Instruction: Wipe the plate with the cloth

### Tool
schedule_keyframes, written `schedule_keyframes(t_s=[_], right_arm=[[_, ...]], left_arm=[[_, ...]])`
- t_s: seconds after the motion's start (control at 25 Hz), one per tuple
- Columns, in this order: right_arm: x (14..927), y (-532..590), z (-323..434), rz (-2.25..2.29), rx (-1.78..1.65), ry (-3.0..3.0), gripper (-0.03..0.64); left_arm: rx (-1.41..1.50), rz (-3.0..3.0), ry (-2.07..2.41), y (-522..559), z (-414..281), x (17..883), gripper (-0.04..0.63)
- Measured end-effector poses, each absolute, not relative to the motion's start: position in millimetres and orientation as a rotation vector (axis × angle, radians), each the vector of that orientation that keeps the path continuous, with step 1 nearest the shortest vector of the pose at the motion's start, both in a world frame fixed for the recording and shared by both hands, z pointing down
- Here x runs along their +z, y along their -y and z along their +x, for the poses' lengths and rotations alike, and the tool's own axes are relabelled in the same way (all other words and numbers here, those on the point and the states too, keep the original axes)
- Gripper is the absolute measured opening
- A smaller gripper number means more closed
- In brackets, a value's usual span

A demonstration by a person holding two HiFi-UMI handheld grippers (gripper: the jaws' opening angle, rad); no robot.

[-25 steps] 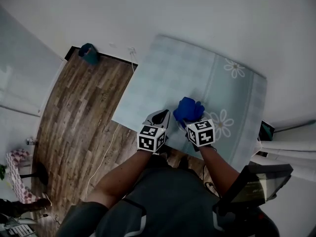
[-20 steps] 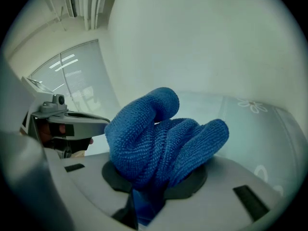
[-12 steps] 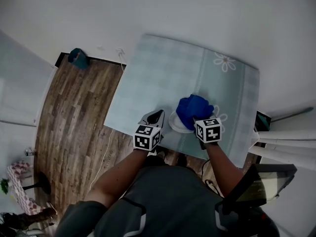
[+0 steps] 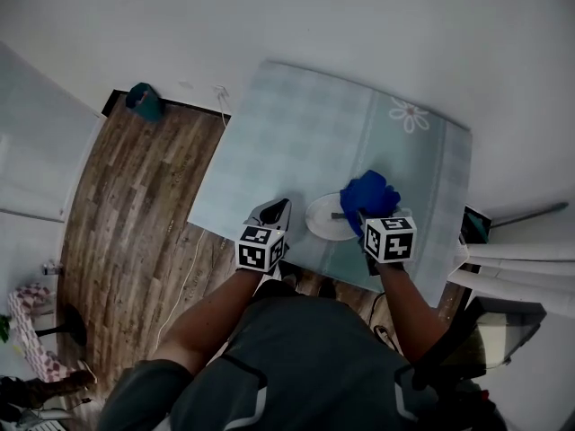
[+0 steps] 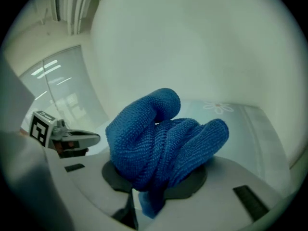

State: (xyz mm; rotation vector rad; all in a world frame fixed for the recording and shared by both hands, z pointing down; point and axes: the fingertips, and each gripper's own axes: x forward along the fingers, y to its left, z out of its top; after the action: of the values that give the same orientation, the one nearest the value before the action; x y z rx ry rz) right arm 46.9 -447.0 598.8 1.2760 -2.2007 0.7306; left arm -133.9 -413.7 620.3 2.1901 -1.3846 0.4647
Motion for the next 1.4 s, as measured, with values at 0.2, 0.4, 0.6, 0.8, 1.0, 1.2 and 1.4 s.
schedule_keyframes(t_s=[0.2,0.4,0.6,0.8,1.0,1.2,1.4], right_arm=[[593,446,-41,1.022,0.686,2.364,0.118],[632,424,-71,0.857,0.698,2.306,0.118],[636,378,-75,0.760,0.733,2.305,0.118],[633,347,-64,0.748,0.774,2.307,0.118],[620,331,-54,0.745,0.831,2.336,0.118],[591,355,-38,0.846,0.847,2.406,0.118],[595,422,-18,1.045,0.804,2.372,0.118]], left_arm=[[0.434,2.176,1.402,412,-135,614,0.009],[0.441,2.159,1.429,403,-149,616,0.009],[0.452,2.144,1.442,395,-158,618,0.009],[0.438,2.143,1.439,388,-156,618,0.009],[0.435,2.140,1.424,381,-149,620,0.009],[0.434,2.163,1.382,385,-133,620,0.009],[0.502,2.204,1.293,396,-109,632,0.009]])
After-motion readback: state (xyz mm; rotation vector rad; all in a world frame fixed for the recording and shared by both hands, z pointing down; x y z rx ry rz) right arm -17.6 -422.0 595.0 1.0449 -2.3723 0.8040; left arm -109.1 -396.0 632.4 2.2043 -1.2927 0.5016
